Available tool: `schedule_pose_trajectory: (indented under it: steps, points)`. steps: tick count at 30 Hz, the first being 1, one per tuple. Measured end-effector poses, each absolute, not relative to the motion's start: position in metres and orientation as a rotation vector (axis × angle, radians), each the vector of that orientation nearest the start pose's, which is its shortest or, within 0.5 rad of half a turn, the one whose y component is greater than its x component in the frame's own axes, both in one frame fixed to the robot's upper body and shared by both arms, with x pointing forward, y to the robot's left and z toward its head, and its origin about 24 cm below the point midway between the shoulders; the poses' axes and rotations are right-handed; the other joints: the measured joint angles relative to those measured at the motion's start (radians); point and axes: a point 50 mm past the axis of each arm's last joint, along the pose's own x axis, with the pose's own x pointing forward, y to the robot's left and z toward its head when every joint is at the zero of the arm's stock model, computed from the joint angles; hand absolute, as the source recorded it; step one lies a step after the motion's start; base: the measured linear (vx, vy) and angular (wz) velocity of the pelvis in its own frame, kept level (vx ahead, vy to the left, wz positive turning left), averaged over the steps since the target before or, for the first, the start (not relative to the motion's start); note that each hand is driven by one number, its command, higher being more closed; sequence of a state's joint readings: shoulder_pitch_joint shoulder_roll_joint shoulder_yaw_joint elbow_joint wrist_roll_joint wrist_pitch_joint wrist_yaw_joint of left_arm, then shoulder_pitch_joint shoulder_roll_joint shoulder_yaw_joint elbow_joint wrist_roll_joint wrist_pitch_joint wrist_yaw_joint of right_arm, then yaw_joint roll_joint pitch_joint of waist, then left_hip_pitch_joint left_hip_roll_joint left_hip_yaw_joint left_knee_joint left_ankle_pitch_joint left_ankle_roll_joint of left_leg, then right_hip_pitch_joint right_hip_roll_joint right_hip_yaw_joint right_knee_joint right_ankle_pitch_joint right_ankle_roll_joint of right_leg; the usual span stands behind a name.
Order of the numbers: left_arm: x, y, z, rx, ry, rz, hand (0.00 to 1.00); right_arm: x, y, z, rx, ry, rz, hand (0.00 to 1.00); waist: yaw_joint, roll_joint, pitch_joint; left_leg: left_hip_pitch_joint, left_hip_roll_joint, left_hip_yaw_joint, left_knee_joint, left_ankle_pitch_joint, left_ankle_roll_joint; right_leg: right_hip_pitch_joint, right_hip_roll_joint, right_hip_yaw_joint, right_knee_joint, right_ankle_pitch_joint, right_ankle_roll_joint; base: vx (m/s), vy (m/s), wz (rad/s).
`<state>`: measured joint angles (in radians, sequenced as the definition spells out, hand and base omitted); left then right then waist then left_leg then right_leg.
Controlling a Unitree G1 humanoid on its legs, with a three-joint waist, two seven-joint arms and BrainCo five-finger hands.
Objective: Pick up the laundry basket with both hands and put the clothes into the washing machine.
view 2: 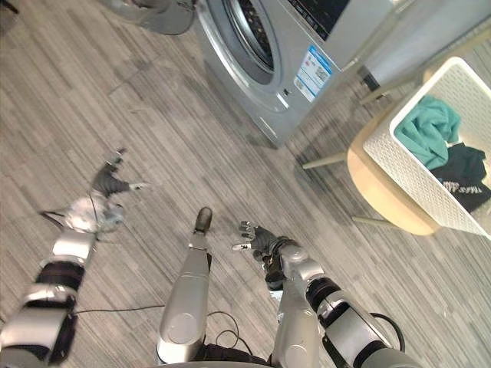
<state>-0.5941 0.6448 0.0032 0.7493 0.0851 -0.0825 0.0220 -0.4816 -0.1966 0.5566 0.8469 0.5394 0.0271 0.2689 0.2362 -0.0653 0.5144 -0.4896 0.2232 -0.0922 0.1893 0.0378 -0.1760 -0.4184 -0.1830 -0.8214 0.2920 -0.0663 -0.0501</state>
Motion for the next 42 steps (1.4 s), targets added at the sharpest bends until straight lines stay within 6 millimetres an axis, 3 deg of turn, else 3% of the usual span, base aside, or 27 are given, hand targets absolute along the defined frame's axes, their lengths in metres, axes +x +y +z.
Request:
schedule_pose_trajectory:
  steps: [2,5,7,11,16,18,21,25,32,35,42]
  points:
    - [0.353,0.326,0.155,0.711,0.014,0.309,0.00,0.283,-0.087,-0.041,0.096,0.525,0.582,0.00,-0.016,-0.044,-0.001,-0.024,0.015,0.016,0.011,0.001,-0.002,-0.014,0.020,0.000,-0.033,0.025,-0.017,0.02,-0.047,-0.19]
    - [0.367,0.326,0.196,0.712,-0.052,0.359,0.00,0.276,-0.081,-0.036,0.173,0.477,0.583,0.00,-0.052,-0.092,-0.001,-0.069,0.031,0.016,0.040,0.001,-0.002,-0.027,0.042,-0.011,-0.070,0.055,-0.027,0.04,-0.036,-0.05]
    - [0.372,0.320,0.219,0.701,-0.118,0.367,0.00,0.274,-0.079,-0.029,0.252,0.425,0.567,0.00,-0.069,-0.111,-0.002,-0.102,0.037,0.018,0.052,0.001,-0.002,-0.044,0.051,-0.022,-0.088,0.066,-0.014,0.02,0.008,-0.03]
    - [0.374,0.313,0.265,0.706,-0.259,0.418,0.00,0.269,-0.078,-0.015,0.415,0.327,0.529,0.00,-0.086,-0.118,-0.004,-0.181,0.055,0.018,0.070,0.000,-0.003,-0.093,0.079,-0.036,-0.124,0.083,-0.010,0.01,0.024,-0.06]
    - [0.368,0.316,0.295,0.727,-0.339,0.467,0.00,0.257,-0.083,-0.015,0.513,0.296,0.489,0.00,-0.092,-0.119,-0.005,-0.230,0.076,0.019,0.073,0.001,-0.003,-0.126,0.102,-0.054,-0.138,0.084,-0.011,0.03,0.057,-0.06]
    - [0.362,0.324,0.309,0.740,-0.369,0.505,0.00,0.253,-0.088,-0.016,0.545,0.290,0.465,0.00,-0.100,-0.119,-0.005,-0.262,0.086,0.022,0.074,0.002,-0.005,-0.153,0.113,-0.055,-0.151,0.091,0.008,0.01,0.092,-0.10]
    - [0.356,0.330,0.315,0.747,-0.387,0.537,0.00,0.249,-0.090,-0.019,0.568,0.294,0.447,0.00,-0.112,-0.119,-0.005,-0.284,0.091,0.026,0.077,0.002,-0.005,-0.174,0.116,-0.056,-0.153,0.099,0.019,0.02,0.104,-0.11]
    - [0.351,0.330,0.341,0.687,-0.473,0.586,0.00,0.242,-0.094,-0.019,0.630,0.266,0.410,0.00,-0.116,-0.120,-0.006,-0.319,0.106,0.043,0.083,0.002,-0.005,-0.201,0.133,-0.053,-0.176,0.124,0.053,0.04,0.110,-0.13]
    - [0.335,0.358,0.342,0.562,-0.458,0.740,0.00,0.233,-0.104,-0.030,0.653,0.298,0.346,0.00,-0.138,-0.120,-0.006,-0.338,0.113,0.051,0.089,0.001,-0.005,-0.218,0.148,-0.032,-0.194,0.129,0.049,0.03,0.061,-0.06]
    - [0.333,0.361,0.343,0.540,-0.461,0.756,0.00,0.227,-0.108,-0.036,0.656,0.318,0.322,0.00,-0.141,-0.121,-0.006,-0.339,0.117,0.061,0.088,0.001,-0.005,-0.219,0.153,-0.024,-0.210,0.145,0.072,0.04,0.087,-0.09]
    - [0.333,0.365,0.330,0.537,-0.427,0.756,0.00,0.222,-0.110,-0.046,0.655,0.362,0.302,0.00,-0.141,-0.121,-0.006,-0.334,0.120,0.068,0.097,0.001,-0.005,-0.214,0.154,-0.022,-0.209,0.147,0.069,0.04,0.067,-0.01]
